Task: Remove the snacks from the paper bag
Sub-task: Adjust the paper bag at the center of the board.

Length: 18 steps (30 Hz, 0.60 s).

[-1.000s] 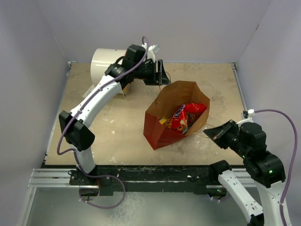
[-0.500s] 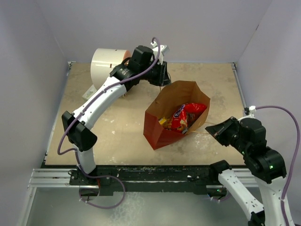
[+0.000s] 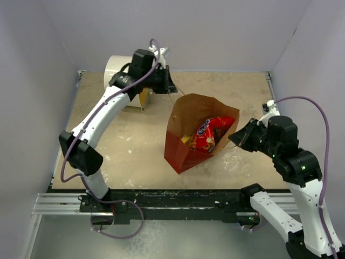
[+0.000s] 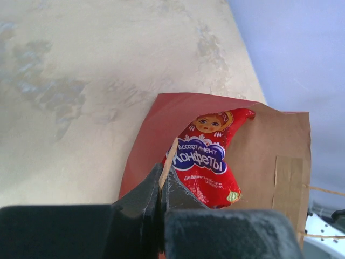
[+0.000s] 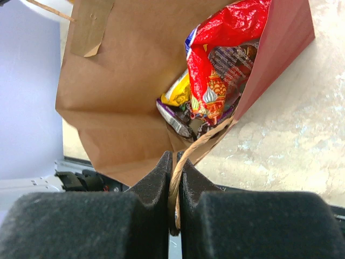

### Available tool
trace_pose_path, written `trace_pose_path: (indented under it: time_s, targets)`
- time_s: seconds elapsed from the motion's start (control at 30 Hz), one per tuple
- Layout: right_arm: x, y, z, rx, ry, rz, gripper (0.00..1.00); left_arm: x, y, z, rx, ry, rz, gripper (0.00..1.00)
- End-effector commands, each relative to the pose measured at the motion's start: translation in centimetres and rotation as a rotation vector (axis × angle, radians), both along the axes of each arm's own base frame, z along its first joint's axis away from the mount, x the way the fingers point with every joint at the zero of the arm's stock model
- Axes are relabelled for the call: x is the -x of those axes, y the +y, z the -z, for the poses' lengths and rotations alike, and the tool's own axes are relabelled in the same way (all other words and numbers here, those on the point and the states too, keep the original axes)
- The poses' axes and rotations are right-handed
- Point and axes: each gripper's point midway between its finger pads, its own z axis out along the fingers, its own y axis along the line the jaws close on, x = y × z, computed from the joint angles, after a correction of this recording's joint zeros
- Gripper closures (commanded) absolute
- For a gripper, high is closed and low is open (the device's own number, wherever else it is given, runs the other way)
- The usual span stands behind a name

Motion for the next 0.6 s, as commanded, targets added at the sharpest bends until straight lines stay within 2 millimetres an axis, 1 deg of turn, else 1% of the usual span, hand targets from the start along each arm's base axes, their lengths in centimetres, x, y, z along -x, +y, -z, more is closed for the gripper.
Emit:
trace_pose_path:
  time_s: [0.0,0.13,0.17,0.27,0.4,0.5,0.53,0.57]
  targets:
    - [-1.6,3.2,-1.9,0.035,-0.097,-0.254,0.92,1.1,5.0,-6.8,0.134,-0.095,-0.107,1.0]
    - [-2.7,6.4,-2.1,-0.035,-0.089,-0.416,0.93,2.3,8.3,-7.5,0.091,-0.12,-0.206,1.0]
    - [-3.4,7.1,-2.3,-0.055,-0.098,-0.444,0.94,2.6,9.3,-7.8,0.089,-0.125,-0.232,1.0]
    - [-4.8,9.1,-3.4,-0.121,-0.125,-0.501,0.95,3.4,12.1,-8.5,0.062,-0.135,-0.317,1.0]
    - [-6.6,12.1,-4.6,-0.195,-0.142,-0.57,0.96,4.9,16.6,-9.1,-0.005,-0.155,-0.481,1.0]
    - [-7.2,16.0,-5.4,-0.224,-0.154,-0.644,0.96,6.4,19.6,-10.5,-0.045,-0.199,-0.578,1.0]
    - [-6.9,18.1,-5.5,-0.236,-0.153,-0.692,0.96,6.8,20.6,-11.1,-0.059,-0.219,-0.607,1.0]
    - [-7.0,19.6,-5.6,-0.247,-0.15,-0.721,0.96,7.1,21.4,-11.6,-0.075,-0.234,-0.631,1.0]
